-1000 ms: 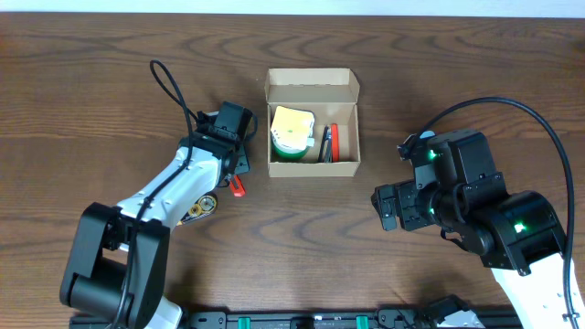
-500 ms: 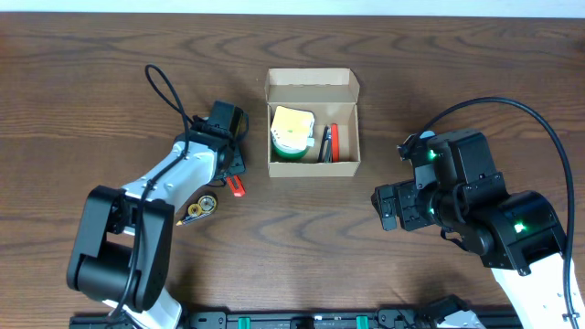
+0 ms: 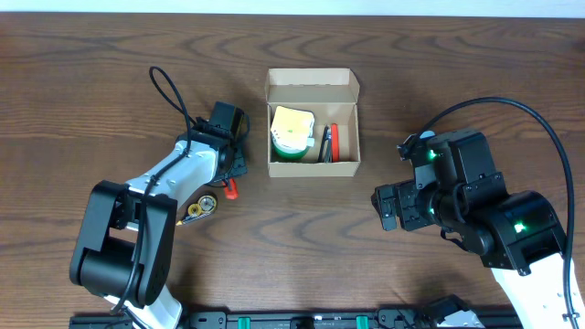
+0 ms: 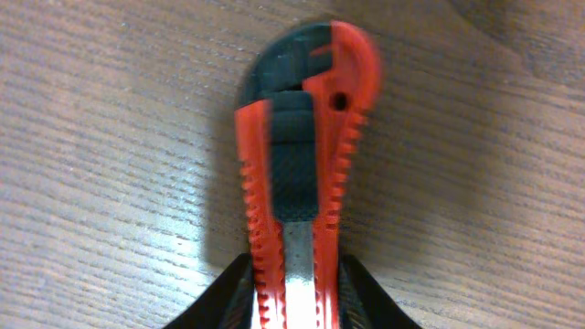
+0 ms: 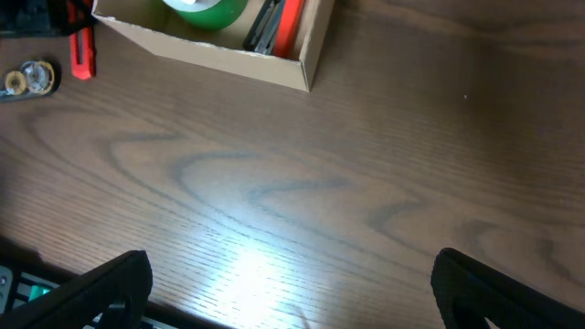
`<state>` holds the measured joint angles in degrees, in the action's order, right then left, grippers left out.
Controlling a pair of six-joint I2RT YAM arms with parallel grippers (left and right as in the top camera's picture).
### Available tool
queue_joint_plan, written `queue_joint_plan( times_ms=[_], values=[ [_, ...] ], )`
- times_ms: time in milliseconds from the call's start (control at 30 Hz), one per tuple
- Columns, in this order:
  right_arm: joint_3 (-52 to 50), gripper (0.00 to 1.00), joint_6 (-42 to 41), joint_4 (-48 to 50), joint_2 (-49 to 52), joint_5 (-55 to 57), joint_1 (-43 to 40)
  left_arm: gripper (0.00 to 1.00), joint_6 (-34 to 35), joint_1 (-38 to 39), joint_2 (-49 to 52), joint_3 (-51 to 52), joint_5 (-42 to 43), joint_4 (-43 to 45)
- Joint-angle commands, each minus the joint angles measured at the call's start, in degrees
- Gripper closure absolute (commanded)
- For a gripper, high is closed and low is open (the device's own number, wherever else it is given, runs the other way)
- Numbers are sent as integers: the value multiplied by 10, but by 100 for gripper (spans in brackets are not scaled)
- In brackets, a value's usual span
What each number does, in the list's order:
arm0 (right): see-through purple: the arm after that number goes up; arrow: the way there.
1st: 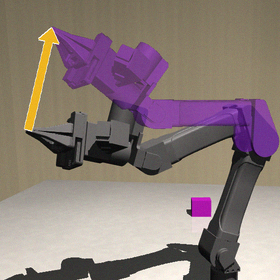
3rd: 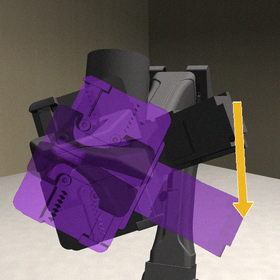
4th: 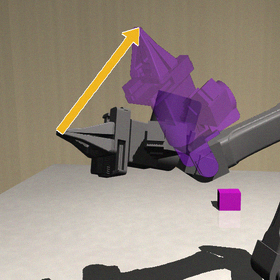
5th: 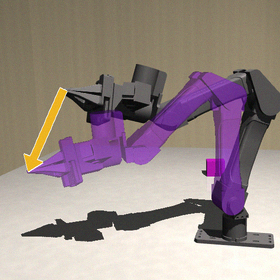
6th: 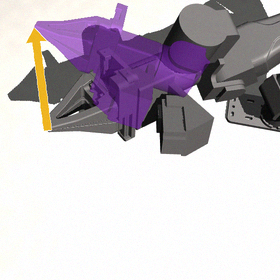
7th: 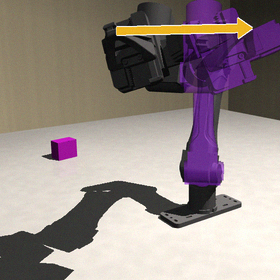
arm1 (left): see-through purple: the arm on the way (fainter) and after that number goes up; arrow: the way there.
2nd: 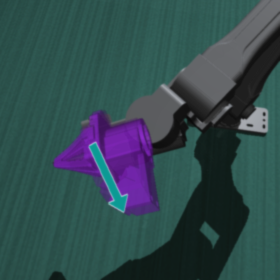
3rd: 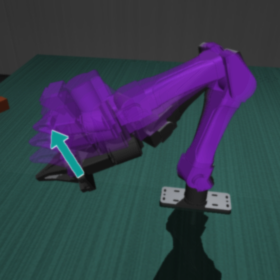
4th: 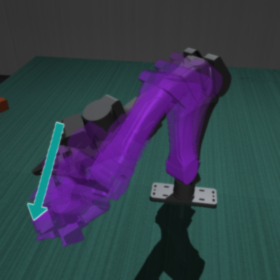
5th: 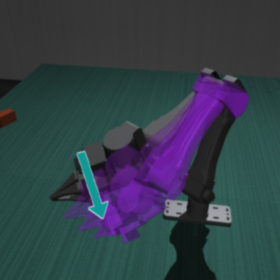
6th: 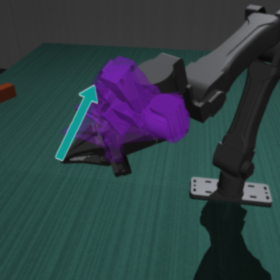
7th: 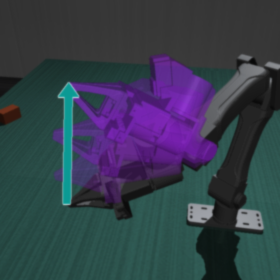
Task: Pack container
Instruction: 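Carry the red box cutter into the box and release it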
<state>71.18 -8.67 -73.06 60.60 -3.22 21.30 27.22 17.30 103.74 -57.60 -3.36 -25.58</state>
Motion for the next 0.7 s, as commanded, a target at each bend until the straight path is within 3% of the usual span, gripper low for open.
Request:
queue_joint_plan(
  times_ms=[0, 333, 667],
  values=[
    [1, 1, 6, 0, 0, -2, 4, 75, -6, -4, 10, 2, 0, -3],
    [1, 1, 6, 0, 0, -2, 4, 94, -16, -4, 10, 2, 0, -3],
    [1, 1, 6, 0, 0, -2, 4, 94, -89, -4, -45, -33, -1, -24]
  ],
)
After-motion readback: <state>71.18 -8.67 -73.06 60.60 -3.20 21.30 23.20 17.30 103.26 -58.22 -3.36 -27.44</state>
